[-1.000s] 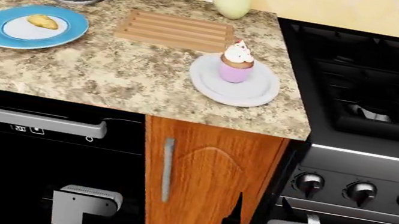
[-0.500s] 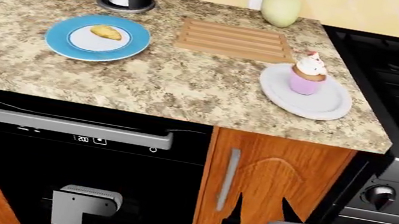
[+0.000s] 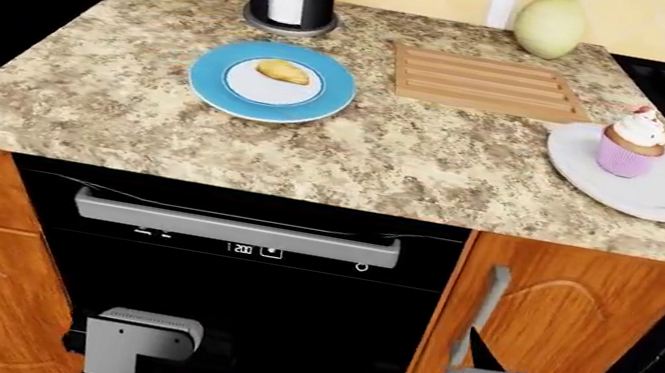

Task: From the different types of pastries on the counter, select a croissant and place it on the cutting board. Then retrieve a jar of jam from the cabinet and place it alongside the croissant on the cutting board.

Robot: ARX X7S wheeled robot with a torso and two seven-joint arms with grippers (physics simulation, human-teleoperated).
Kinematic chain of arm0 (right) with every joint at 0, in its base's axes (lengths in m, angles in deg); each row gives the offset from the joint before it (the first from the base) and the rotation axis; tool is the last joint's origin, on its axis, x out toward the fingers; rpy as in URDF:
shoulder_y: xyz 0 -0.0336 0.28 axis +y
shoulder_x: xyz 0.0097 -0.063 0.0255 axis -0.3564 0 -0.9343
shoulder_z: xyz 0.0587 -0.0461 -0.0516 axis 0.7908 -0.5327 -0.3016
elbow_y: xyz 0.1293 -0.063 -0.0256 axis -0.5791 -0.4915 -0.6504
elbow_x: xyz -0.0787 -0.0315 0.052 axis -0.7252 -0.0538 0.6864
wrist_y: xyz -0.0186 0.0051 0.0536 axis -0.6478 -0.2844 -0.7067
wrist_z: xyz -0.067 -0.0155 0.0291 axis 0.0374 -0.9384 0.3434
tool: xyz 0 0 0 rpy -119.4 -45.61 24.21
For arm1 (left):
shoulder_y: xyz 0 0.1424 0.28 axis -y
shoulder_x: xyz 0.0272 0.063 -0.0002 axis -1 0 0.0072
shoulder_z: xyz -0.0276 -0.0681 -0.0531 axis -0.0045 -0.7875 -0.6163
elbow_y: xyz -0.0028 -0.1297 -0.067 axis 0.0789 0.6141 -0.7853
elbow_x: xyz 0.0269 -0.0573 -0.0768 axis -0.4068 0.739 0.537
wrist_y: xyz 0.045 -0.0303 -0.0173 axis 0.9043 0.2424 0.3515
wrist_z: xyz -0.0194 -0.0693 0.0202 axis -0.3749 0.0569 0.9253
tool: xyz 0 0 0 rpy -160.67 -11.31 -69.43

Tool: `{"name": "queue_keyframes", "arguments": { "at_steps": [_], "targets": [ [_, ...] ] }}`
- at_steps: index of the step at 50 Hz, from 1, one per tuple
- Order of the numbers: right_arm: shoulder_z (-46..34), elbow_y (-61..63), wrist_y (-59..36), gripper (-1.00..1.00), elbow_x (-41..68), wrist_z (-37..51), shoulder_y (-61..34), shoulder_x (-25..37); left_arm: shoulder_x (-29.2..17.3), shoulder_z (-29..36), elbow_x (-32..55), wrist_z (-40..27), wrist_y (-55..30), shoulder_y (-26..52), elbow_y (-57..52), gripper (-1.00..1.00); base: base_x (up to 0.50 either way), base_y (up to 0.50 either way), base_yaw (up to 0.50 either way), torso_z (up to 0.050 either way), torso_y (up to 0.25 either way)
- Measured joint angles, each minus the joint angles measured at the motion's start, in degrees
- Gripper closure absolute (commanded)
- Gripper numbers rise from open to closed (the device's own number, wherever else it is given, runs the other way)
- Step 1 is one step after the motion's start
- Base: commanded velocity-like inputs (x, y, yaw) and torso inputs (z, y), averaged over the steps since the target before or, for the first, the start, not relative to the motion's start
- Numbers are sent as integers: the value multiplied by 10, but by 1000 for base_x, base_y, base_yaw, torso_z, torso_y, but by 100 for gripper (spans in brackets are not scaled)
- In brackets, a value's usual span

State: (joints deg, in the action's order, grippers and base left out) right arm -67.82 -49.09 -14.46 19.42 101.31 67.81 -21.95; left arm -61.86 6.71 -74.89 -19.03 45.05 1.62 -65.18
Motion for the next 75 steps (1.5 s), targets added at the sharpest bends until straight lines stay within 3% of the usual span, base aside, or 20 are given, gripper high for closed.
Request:
{"name": "queue_keyframes", "arguments": {
  "at_steps": [16, 27, 37, 48, 60, 75],
  "targets": [
    [-2, 24, -25, -100, 17, 2, 2, 7, -15, 11, 13, 2, -32, -4, -33, -100, 0, 187, 0, 0, 0],
    [23, 226, -221, -100, 99, 3, -16, 61, -71, 7, 102, 3, -203, 14, -231, -100, 0, 0, 0, 0, 0],
    [139, 427, -541, -100, 327, 56, -187, 104, -130, -67, 293, -48, -422, 143, -389, -100, 25, 0, 0, 0, 0],
    [219, 466, -761, -100, 528, 120, -405, 129, -192, -146, 537, -156, -600, 334, -422, -100, 187, 0, 0, 0, 0],
    [226, 436, -833, -100, 604, 147, -546, 160, -233, -163, 683, -242, -690, 480, -402, -100, 302, 0, 0, 0, 0],
    [219, 417, -858, -100, 653, 175, -618, 182, -258, -163, 770, -299, -721, 558, -397, -100, 388, 41, 0, 0, 0]
  ]
}}
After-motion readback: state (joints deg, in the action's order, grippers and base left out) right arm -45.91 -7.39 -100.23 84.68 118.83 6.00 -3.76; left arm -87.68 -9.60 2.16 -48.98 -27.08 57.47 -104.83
